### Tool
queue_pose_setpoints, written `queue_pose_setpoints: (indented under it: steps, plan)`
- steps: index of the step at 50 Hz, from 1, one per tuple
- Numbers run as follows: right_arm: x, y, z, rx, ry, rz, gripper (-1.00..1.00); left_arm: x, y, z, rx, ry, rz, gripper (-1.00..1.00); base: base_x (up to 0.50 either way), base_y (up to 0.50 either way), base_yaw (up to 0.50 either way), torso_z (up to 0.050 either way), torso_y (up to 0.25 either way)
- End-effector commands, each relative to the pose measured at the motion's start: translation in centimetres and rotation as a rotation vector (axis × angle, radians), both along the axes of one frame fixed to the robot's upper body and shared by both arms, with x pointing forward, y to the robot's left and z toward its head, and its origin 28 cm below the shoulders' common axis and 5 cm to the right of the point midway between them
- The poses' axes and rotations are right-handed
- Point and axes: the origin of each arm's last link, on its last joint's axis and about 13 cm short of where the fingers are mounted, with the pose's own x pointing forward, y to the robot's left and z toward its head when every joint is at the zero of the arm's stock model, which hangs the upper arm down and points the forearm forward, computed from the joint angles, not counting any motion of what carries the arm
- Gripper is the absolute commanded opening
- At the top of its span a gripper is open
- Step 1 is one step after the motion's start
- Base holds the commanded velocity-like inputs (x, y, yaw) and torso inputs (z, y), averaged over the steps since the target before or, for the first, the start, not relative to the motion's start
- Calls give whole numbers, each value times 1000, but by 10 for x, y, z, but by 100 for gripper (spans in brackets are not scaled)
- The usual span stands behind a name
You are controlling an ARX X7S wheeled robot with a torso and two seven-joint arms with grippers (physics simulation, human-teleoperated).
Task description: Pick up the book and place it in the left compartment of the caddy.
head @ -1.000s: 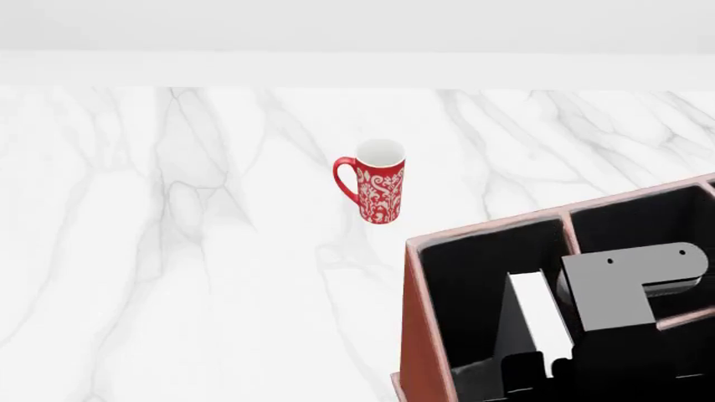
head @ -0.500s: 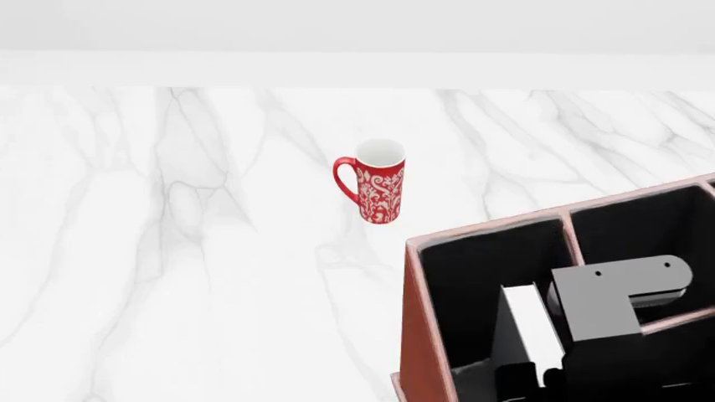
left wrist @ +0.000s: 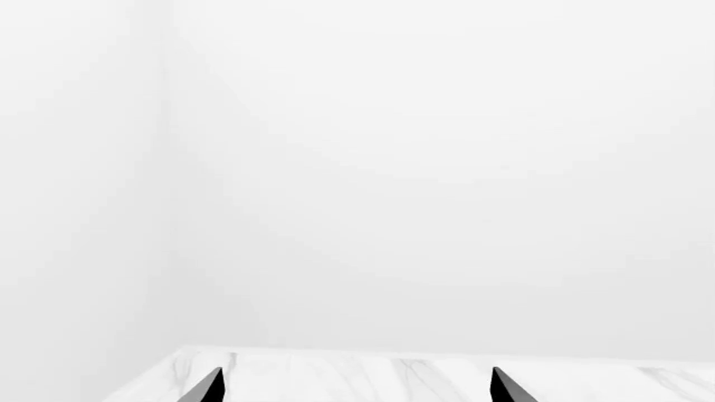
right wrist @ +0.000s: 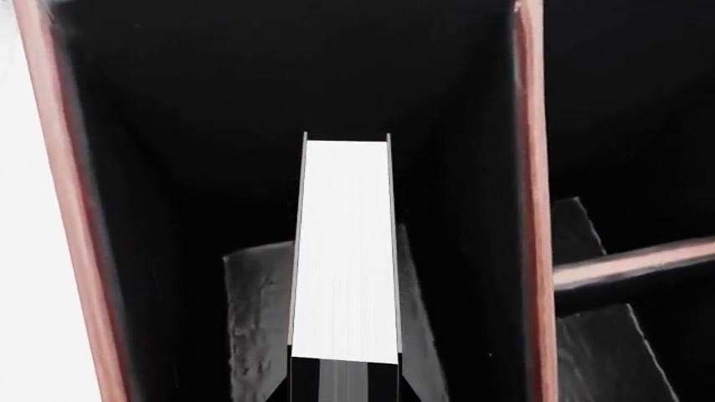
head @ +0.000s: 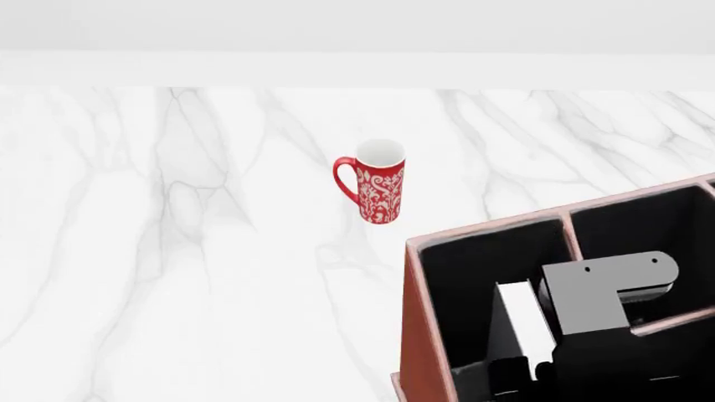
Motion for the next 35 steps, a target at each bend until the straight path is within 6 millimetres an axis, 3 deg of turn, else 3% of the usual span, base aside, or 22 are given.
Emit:
queue_pose_setpoints:
  steps: [1,35]
  plan:
    - [9,-2,9,-31,-59,-6,-100,0,0,0,0,0,-2,100,0,0,0,0,0]
    - [22,1,-8,-20,-57,-10,-100,0,0,1,0,-2,-1,100,0,0,0,0,1]
